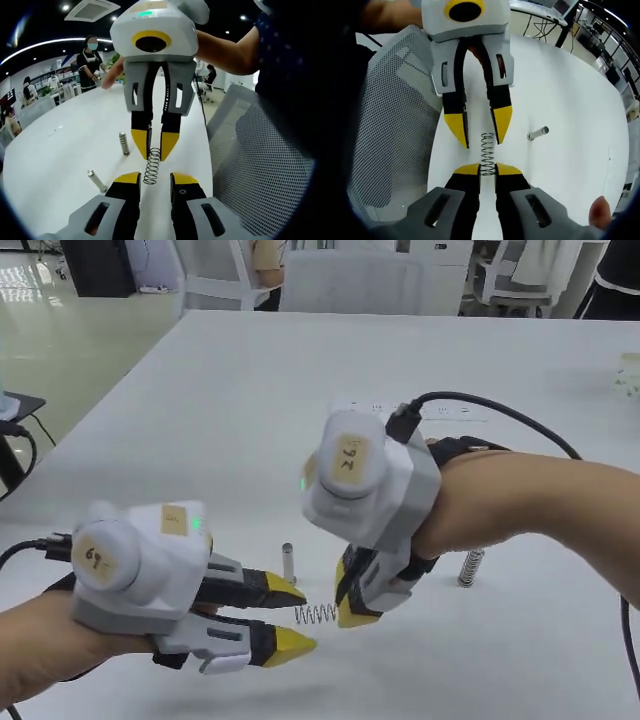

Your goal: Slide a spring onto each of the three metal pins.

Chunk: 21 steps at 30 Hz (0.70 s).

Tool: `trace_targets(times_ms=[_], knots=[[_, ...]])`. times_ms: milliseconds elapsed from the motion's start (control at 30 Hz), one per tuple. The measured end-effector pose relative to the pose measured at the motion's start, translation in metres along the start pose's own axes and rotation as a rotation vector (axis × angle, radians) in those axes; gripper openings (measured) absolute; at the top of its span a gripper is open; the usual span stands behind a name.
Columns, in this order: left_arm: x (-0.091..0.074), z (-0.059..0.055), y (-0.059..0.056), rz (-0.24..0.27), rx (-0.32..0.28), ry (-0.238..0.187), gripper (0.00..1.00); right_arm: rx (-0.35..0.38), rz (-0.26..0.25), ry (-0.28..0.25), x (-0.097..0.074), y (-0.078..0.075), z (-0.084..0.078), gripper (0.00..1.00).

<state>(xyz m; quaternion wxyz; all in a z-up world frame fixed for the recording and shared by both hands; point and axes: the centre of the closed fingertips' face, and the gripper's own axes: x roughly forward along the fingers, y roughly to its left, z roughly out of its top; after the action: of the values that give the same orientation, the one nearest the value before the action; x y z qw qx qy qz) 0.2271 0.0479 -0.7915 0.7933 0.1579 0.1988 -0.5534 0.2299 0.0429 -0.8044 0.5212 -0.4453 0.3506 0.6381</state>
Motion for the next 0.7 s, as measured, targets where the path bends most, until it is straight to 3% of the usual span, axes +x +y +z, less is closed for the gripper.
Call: trace_targets(times_ms=[367,700], knots=[[0.0035,-0.0025,0.0025,0.011,0.033,0.011,0.04,0.002,0.013,-0.004,0.0012,0.0034,0.0015,0.08],[0.0039,-0.007,0.0025,0.014,0.043,0.025,0.03,0.007,0.014,-0.02,-0.0016,0.0043,0.0063,0.08]])
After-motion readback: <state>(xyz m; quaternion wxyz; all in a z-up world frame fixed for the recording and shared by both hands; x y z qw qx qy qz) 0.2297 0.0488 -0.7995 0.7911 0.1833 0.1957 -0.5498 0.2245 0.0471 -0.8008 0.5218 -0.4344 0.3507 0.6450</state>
